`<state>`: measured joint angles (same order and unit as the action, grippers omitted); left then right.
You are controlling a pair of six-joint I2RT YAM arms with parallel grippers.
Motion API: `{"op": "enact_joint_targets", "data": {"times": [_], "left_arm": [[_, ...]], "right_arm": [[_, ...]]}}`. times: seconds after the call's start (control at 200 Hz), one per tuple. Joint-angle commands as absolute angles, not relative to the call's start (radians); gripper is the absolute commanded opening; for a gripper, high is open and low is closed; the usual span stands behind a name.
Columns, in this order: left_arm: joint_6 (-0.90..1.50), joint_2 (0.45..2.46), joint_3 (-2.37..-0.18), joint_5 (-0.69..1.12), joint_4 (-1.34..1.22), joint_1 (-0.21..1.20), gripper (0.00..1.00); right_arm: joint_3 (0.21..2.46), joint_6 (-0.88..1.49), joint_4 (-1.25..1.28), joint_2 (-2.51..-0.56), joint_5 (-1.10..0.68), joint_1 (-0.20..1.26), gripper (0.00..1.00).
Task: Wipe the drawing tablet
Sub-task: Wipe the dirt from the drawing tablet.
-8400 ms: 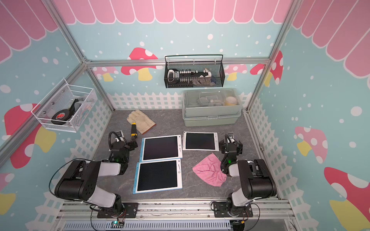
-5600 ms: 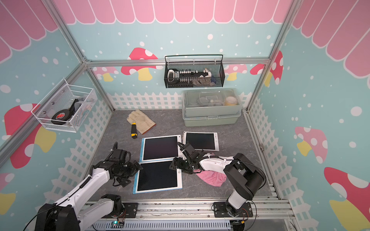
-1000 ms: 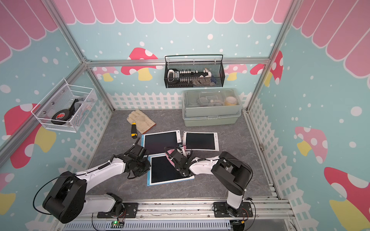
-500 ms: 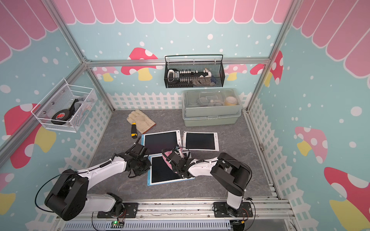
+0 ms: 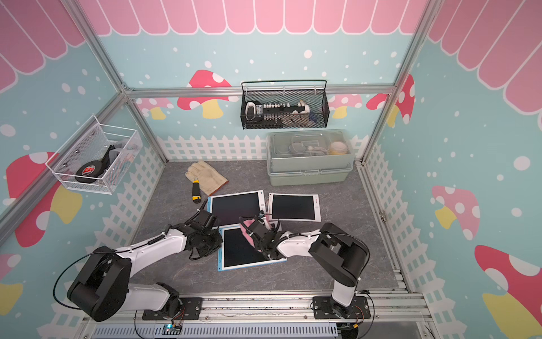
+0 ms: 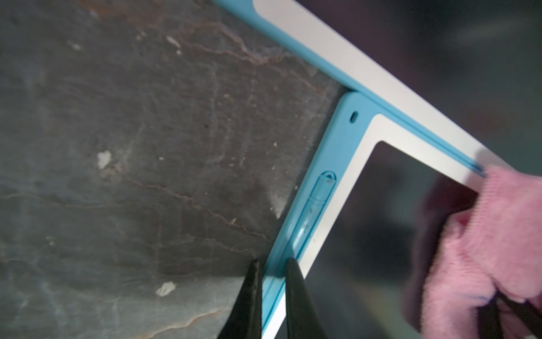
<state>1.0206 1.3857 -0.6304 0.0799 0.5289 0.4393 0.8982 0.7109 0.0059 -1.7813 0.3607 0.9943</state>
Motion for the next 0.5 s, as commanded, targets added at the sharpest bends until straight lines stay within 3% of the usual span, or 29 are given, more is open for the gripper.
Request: {"op": "enact_joint_targets", "data": {"times": [0.0,0.14,0.28,0.495], "left_arm": [[1.015,1.483,-0.546,0.028,0.647,0.439,0.13],[1.014,1.482,-0.54,0.022,0.65,0.439,0.13],[1.008,1.485,-0.539,0.02,0.653,0.439,0.13],[1.005,1.488,-0.54,0.023,0.65,0.439,0.13]], "right_arm": [[0.929,0.719,-0.11,-1.819,0.372,0.965,0.0],[0.848,0.715,-0.116,-1.778,0.376,0.806,0.0],[0.813,0.669,-0.115,-1.758,0.374,0.764,0.0],[0.937,0.666,-0.101,-1.831,0.363,0.996,0.0]]}}
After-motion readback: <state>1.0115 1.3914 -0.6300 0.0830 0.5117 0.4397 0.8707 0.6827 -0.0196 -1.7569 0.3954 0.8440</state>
